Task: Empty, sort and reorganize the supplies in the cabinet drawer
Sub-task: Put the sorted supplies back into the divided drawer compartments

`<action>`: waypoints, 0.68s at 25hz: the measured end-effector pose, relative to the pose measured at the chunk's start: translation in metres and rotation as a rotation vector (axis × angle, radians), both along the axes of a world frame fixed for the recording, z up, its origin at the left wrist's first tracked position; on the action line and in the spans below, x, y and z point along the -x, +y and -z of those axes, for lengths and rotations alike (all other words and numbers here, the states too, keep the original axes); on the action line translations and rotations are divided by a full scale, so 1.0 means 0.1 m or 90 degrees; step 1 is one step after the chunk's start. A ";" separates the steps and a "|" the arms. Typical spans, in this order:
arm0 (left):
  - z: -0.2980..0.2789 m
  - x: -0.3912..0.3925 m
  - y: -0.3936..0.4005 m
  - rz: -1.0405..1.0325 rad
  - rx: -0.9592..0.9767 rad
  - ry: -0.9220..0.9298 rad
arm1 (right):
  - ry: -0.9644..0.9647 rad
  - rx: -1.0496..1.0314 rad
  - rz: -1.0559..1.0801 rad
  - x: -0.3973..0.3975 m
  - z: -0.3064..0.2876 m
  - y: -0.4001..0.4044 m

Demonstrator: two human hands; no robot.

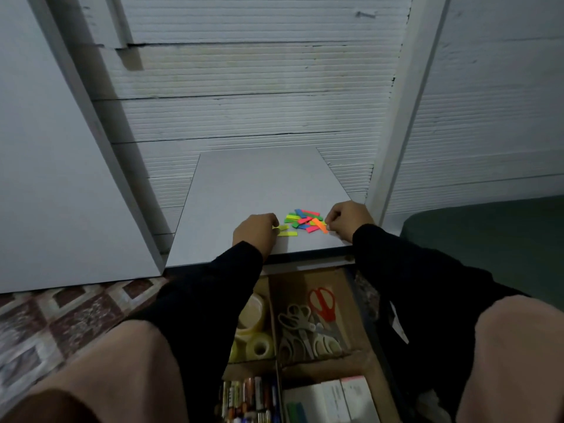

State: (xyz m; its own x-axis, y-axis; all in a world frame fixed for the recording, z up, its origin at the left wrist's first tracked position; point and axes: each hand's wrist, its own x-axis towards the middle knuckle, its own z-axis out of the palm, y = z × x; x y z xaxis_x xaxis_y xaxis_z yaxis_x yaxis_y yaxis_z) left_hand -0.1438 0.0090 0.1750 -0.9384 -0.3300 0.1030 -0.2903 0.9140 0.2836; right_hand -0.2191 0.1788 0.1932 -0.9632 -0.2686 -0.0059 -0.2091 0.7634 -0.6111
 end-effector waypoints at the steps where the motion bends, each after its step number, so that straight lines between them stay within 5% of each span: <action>1: 0.00 0.07 -0.01 0.001 0.025 -0.015 | 0.016 -0.023 0.002 0.04 0.03 -0.03; 7: -0.03 0.29 -0.05 -0.013 0.054 -0.049 | 0.020 -0.118 0.005 0.19 0.22 -0.20; 12: -0.07 0.40 -0.21 -0.033 -0.111 -0.100 | -0.026 -0.070 0.046 0.30 0.23 -0.19; 17: -0.12 0.35 -0.32 -0.074 -0.364 0.013 | -0.008 0.064 -0.023 0.27 0.00 -0.04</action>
